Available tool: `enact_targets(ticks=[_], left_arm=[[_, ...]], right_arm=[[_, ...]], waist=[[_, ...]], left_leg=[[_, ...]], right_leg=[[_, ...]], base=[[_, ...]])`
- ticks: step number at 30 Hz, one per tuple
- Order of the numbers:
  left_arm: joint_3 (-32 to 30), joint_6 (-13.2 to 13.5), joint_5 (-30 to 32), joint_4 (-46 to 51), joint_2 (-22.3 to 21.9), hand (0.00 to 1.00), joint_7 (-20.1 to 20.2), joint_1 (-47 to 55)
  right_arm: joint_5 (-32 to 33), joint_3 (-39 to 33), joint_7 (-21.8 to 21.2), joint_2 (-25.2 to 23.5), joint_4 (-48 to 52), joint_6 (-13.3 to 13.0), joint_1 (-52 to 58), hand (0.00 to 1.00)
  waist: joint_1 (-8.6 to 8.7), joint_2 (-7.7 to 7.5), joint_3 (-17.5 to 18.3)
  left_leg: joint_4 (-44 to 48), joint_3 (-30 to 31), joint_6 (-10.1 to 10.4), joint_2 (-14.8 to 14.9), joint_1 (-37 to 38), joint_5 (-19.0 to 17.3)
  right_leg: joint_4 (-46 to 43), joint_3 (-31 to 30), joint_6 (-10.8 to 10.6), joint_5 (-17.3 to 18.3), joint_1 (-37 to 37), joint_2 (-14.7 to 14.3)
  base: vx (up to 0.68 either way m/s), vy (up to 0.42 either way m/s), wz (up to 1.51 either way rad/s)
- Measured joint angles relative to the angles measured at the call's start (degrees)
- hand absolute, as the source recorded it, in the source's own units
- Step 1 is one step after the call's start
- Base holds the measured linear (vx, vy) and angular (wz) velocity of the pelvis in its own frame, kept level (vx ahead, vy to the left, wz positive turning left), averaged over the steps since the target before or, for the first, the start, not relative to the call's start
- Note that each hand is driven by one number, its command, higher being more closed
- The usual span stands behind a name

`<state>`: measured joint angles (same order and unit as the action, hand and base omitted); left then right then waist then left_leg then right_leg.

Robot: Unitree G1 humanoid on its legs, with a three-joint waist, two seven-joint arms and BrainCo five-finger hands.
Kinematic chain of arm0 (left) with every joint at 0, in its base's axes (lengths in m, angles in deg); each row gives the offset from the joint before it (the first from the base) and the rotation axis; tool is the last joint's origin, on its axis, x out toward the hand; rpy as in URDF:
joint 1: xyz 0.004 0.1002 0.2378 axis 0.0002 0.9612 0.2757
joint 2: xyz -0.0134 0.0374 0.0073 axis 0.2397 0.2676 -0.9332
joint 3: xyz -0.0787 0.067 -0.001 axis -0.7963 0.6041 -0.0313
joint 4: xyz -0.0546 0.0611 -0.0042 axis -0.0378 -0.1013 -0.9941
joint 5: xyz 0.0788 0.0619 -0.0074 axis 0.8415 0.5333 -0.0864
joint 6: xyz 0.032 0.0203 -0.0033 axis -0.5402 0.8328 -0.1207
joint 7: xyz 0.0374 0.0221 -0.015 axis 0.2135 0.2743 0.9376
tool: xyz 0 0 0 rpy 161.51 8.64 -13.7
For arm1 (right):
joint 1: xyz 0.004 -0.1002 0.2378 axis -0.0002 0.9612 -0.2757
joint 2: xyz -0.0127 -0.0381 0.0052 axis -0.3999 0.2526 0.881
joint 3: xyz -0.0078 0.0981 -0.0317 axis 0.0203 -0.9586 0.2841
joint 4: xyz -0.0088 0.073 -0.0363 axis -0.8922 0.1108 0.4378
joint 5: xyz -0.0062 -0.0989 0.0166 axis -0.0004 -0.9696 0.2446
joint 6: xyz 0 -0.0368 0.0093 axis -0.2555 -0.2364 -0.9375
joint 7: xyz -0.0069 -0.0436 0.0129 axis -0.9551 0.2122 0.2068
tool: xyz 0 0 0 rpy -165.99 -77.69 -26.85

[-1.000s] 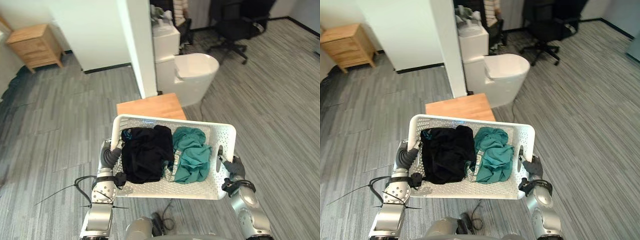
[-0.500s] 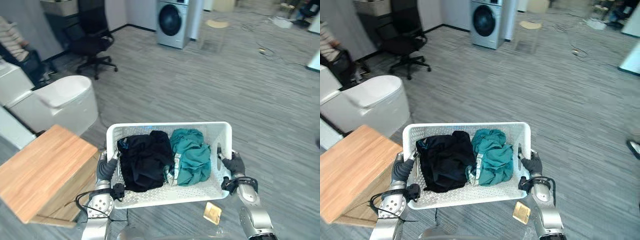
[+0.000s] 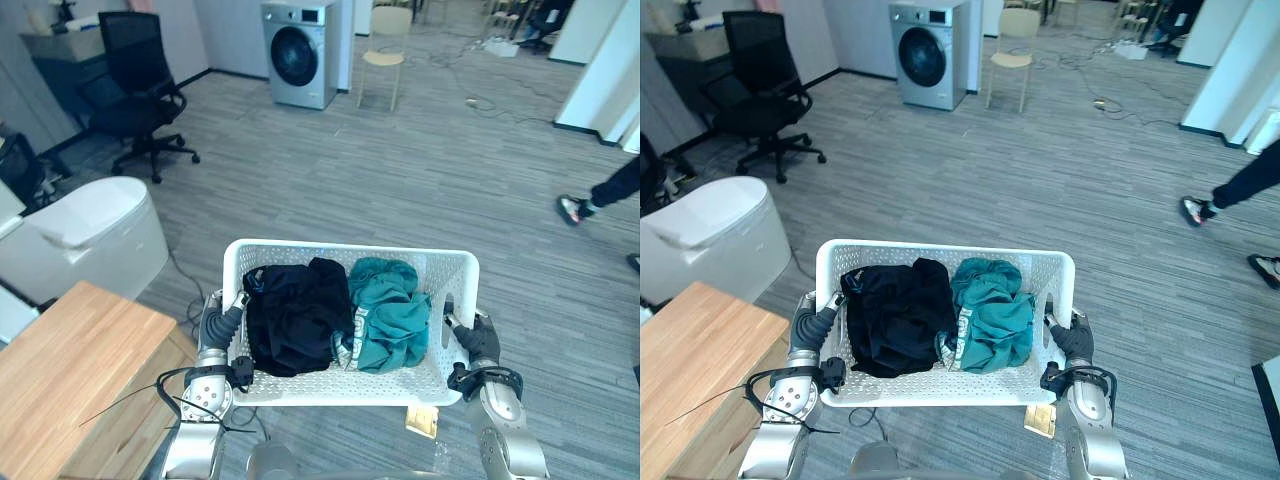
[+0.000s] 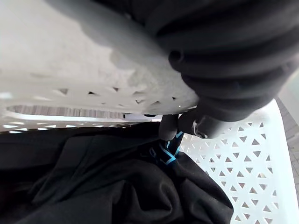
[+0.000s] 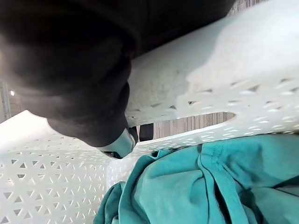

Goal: Pick up the laundry basket with both hands and put the clothes into the washing machine.

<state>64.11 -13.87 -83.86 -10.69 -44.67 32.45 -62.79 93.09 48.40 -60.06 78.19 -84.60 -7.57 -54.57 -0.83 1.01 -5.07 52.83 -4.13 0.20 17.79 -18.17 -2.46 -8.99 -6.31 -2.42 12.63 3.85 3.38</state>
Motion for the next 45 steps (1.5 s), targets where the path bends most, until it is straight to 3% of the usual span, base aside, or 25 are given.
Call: enact_targets(ticks=[3,5,7,8,9,11,12,13,16,18,20,22,24,25,27,28,29,30,33,38,40,41,42,44,45], left_arm=[[1.0,0.1,0.0,-0.5,-1.0,1.0,0.5,-4.5],[1.2,0.2,0.0,-0.4,-1.6,1.0,0.4,-5.2],[0.6,0.1,0.0,-0.2,-2.8,1.0,0.0,-4.7],[0.5,0.1,0.0,0.0,-2.5,1.0,0.1,-3.7],[0.6,0.1,0.1,0.2,-2.1,1.0,0.2,-3.1],[0.6,-0.3,0.1,0.2,-1.1,1.0,0.4,-2.4],[0.6,-1.1,0.2,0.2,-0.2,1.0,0.6,-1.6],[0.5,-1.8,0.7,0.2,0.3,1.0,0.8,-0.7],[-0.2,-2.3,1.3,0.2,1.1,1.0,0.6,-0.4],[0.1,-2.2,1.2,0.2,0.8,1.0,1.1,-2.0],[0.7,-2.2,1.2,-1.0,0.7,1.0,1.7,-5.5],[1.2,-2.2,1.3,-3.0,0.5,1.0,1.7,-8.2],[1.1,-2.2,1.6,-4.2,-1.8,1.0,1.7,-8.2],[0.9,-2.2,2.3,-5.4,-3.2,1.0,1.7,-8.5],[0.8,-2.3,2.5,-5.8,-3.9,1.0,1.7,-7.4],[0.6,-2.2,2.4,-5.8,-4.2,1.0,1.7,-6.6],[0.7,-1.8,2.3,-5.7,-4.0,1.0,1.8,-6.5],[0.4,-1.0,2.0,-5.7,-3.7,1.0,1.7,-6.5],[-0.1,-0.6,1.5,-5.3,-3.7,1.0,1.7,-5.0],[-0.8,0.0,1.1,-4.9,-4.0,1.0,1.8,-4.3],[-0.8,0.0,1.1,-4.1,-4.6,1.0,1.7,-3.9],[-1.0,0.1,1.1,-2.9,-4.7,1.0,1.6,-2.4],[-1.1,0.1,1.1,-2.7,-4.9,1.0,1.6,-2.0],[-0.7,-0.3,1.2,-2.7,-4.9,1.0,1.7,-2.1],[-0.6,-0.5,1.2,-2.7,-4.9,1.0,1.7,-2.1]], right_arm=[[0.0,-2.4,2.0,0.8,2.4,-0.7,-0.6,1.0],[0.0,-2.9,2.2,1.3,2.3,-0.9,-2.0,1.0],[-0.1,-2.5,1.9,1.9,2.1,-0.8,-3.1,1.0],[-0.1,-2.3,1.6,1.6,2.0,-0.8,-2.3,1.0],[-0.1,-2.5,1.0,0.6,1.9,-0.8,-1.6,1.0],[-0.6,-2.4,0.4,-0.2,0.0,-0.8,-1.8,1.0],[-0.8,-2.4,-0.1,-1.7,-2.6,-0.8,-1.8,1.0],[-1.8,-2.5,-0.5,-2.6,-4.6,-0.7,-1.7,1.0],[-2.4,-1.9,-0.8,-3.3,-4.6,0.0,-1.6,1.0],[-2.3,-2.8,-0.9,-3.1,-2.1,0.0,-1.2,1.0],[-2.1,-4.1,-0.7,-2.7,-1.2,-0.4,-1.2,1.0],[-1.7,-4.8,-0.4,-2.7,0.3,-0.9,-0.5,1.0],[-1.7,-4.9,-0.3,-1.4,0.4,-0.8,-0.2,1.0],[-1.7,-5.1,-0.2,-0.8,0.2,-0.1,-0.5,1.0],[-1.7,-4.9,-0.2,-0.1,0.2,0.5,0.2,1.0],[-1.7,-4.5,-0.2,0.1,0.4,0.4,0.8,1.0],[-1.7,-4.4,-0.2,0.1,0.8,0.2,0.9,1.0],[-1.7,-4.2,-0.2,0.0,0.8,0.0,0.4,1.0],[-1.7,-3.5,-0.2,0.0,0.8,0.0,0.1,1.0],[-1.7,-3.2,-0.3,-0.1,0.8,0.0,-0.5,1.0],[-1.7,-3.3,-0.3,0.2,0.7,-0.1,-0.8,1.0],[-1.6,-3.0,-0.4,-0.1,-0.6,-0.4,-1.3,1.0],[-1.6,-3.1,-0.4,-0.1,-1.0,-0.4,-1.3,1.0],[-1.6,-3.7,-1.0,-0.5,-2.0,-0.8,-1.5,1.0],[-1.8,-4.0,-1.1,-0.8,-2.5,-0.8,-1.6,1.0]], waist=[[0.99,-0.88,-1.5],[1.23,-1.68,-2.0],[-0.89,-0.6,-1.5],[-1.19,-1.95,-0.7],[-0.16,-3.88,-0.4],[-0.39,-5.62,-1.1],[-0.35,-5.72,-1.1],[-0.24,-5.31,-1.3],[-0.34,-3.16,-1.4],[0.73,-0.04,-1.7],[2.75,0.24,-1.9],[5.02,-1.79,-1.0],[5.28,1.24,-1.2],[4.85,3.44,-1.6],[5.31,3.88,-1.8],[4.71,3.93,-1.8],[4.51,4.52,-1.7],[3.57,4.92,-1.9],[1.21,3.9,-2.6],[-0.08,1.79,-4.6],[-0.19,1.72,-4.5],[-0.22,1.1,-3.6],[0.26,0.41,-2.7],[0.3,-0.99,-2.5],[0.21,-1.6,-2.6]], left_leg=[[-9.6,-0.8,0.8,-6.7,-3.4,-8.7],[-19.7,-0.3,2.1,-9.1,-4.1,-8.1],[-23.7,0.7,6.1,-10.1,-2.9,-8.9],[-22.1,0.3,5.0,-11.8,-2.9,-11.4],[-20.2,-0.7,3.2,-13.7,-3.0,-14.0],[-18.4,-3.5,1.6,-15.8,0.2,-16.8],[-18.9,-5.0,0.7,-16.5,4.1,-18.5],[-21.0,-5.5,-1.4,-17.0,9.2,-20.3],[-28.0,-4.6,-2.7,-16.9,17.5,-21.1],[-39.4,-3.6,1.4,-15.4,26.9,-18.3],[-43.2,-3.0,3.9,-14.7,31.1,-17.1],[-43.8,-1.7,8.4,-15.7,35.6,-19.3],[-41.2,-0.7,9.7,-13.2,38.8,-20.7],[-34.9,-0.7,10.1,-11.2,38.0,-18.4],[-19.9,-1.0,7.5,-10.1,34.5,-7.3],[-7.7,-1.9,5.6,-7.5,29.8,7.0],[3.5,-2.8,4.1,-4.0,24.7,7.8],[16.6,-5.3,-0.6,0.4,18.3,4.3],[25.2,-8.7,-3.4,2.1,7.5,-4.1],[-1.8,-10.2,-0.2,-5.0,-3.3,-10.2],[-21.3,-8.9,4.6,-7.6,-3.6,-7.2],[-20.6,-9.4,1.1,-9.4,-3.3,-4.6],[-18.8,-9.8,0.8,-10.5,-3.8,-7.4],[-15.3,-11.4,-4.8,-13.3,-2.6,-12.1],[-15.3,-11.7,-5.6,-14.3,-1.2,-12.9]], right_leg=[[1.5,-1.8,0.2,-0.1,-0.2,3.8],[0.6,-2.6,-1.4,0.9,-0.8,5.6],[0.1,-5.8,-2.7,3.9,-0.5,6.1],[-5.6,-6.9,-3.5,5.7,-1.0,7.1],[-24.6,-6.1,-5.4,6.7,-6.5,6.7],[-40.0,-4.9,-13.1,0.2,-12.9,9.1],[-45.5,-2.9,-13.0,-6.8,-14.1,11.1],[-50.3,0.2,-11.9,-10.3,-14.8,12.6],[-59.5,7.2,-4.0,-2.5,-21.2,10.2],[-44.3,15.9,0.3,2.2,-27.9,3.2],[-19.3,20.0,2.2,-2.9,-29.3,0.6],[2.8,17.6,1.6,-15.7,-29.1,-1.0],[-3.7,15.4,5.9,-24.5,-29.2,-2.9],[-11.8,16.1,6.4,-18.6,-30.2,-4.1],[-17.8,17.5,7.1,-11.4,-26.7,-4.1],[-15.2,17.9,7.4,-8.5,-21.1,-4.6],[-11.8,18.3,7.2,-7.7,-16.8,-5.9],[-7.9,17.4,7.5,-7.6,-11.9,-7.9],[0.7,14.0,7.4,-7.5,-0.4,-7.7],[3.1,10.9,2.8,1.0,9.1,-0.5],[3.1,9.9,-0.1,5.0,11.5,2.4],[2.7,8.7,0.4,7.5,13.2,4.9],[0.9,7.9,0.9,7.2,12.6,6.1],[-17.0,5.5,-5.5,4.8,6.4,9.7],[-22.8,4.6,-8.1,3.1,4.3,10.4]], base=[[0.18,0.166,0.12],[0.15,0.193,0.0],[0.28,0.321,-0.65],[0.32,0.178,-0.06],[0.52,0.193,-0.04],[0.52,0.207,-0.17],[0.54,0.221,-0.38],[0.53,0.199,-0.43],[0.46,0.152,-0.56],[0.84,0.137,-0.38],[0.77,0.02,0.26],[0.71,-0.063,0.5],[0.73,-0.074,0.08],[0.86,-0.114,-0.1],[0.7,-0.123,0.05],[0.59,-0.097,0.18],[0.71,-0.098,-0.02],[0.67,-0.063,-0.19],[0.72,0.006,-0.36],[0.58,0.233,-0.22],[0.6,0.36,-0.29],[0.49,0.291,-0.3],[0.65,0.388,-0.12],[0.67,0.4,0.17],[0.68,0.366,0.17]])
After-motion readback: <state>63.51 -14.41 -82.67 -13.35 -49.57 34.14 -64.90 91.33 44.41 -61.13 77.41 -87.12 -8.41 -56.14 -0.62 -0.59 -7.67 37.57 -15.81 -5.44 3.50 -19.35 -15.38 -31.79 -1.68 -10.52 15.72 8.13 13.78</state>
